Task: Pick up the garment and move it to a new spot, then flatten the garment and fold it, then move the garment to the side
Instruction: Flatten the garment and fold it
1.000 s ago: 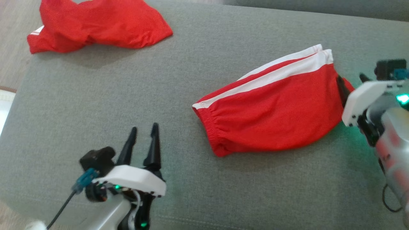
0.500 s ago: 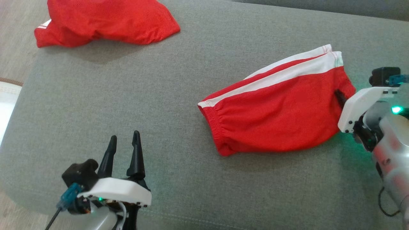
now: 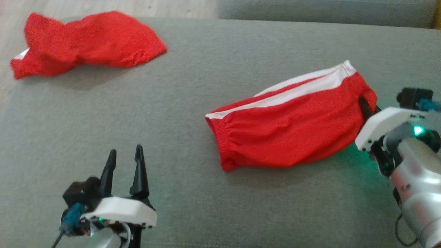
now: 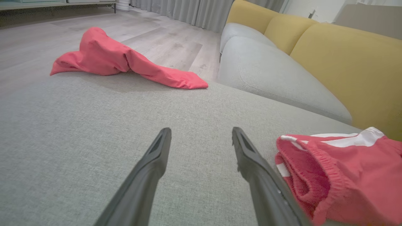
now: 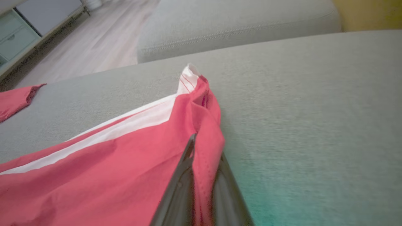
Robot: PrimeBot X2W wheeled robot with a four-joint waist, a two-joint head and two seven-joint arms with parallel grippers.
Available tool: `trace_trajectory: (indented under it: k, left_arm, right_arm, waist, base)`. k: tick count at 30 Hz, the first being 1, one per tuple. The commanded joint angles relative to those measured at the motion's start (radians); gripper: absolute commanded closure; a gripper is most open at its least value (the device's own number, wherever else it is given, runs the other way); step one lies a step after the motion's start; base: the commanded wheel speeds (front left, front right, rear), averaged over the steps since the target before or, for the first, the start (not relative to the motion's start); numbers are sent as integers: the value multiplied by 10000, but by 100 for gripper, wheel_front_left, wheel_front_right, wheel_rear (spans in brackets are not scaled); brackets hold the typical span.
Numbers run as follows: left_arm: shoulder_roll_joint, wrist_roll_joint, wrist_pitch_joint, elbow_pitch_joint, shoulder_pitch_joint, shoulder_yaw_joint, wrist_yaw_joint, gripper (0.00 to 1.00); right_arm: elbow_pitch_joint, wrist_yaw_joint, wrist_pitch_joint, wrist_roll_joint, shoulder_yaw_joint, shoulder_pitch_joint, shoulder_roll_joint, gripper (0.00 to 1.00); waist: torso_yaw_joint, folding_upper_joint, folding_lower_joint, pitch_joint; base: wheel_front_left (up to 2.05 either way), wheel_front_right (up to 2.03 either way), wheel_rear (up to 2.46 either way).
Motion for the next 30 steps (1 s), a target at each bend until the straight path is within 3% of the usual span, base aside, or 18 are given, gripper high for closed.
trace_trajectory:
  k: [1,15,23,30]
  left_arm:
    - [278,167,-122,-154,-47,463,73,0]
    - [-11,485,-123,110,573,755,128,0]
    - [-199,573,-123,287,614,776,36,0]
    - [-501,623,-124,331,845,982,-50,0]
  right_arm:
    - [-175,40,-464,68,-79,332,11,100]
    - [182,40,-1677,-288,-846,1409,778,100]
    - [-131,40,-1752,-641,-985,1167,1315,100]
    - [-1430,40,-1296,-886,-470,1006,2052,100]
  waist:
    - [-582,-1,0,-366]
    - [-2136,-1,0,-741]
    - [-1942,-1,0,-874]
    - [-1302,-1,0,-1212]
  base:
    - [0,0,0]
    - [0,0,0]
    - [0,0,0]
    - [0,0,0]
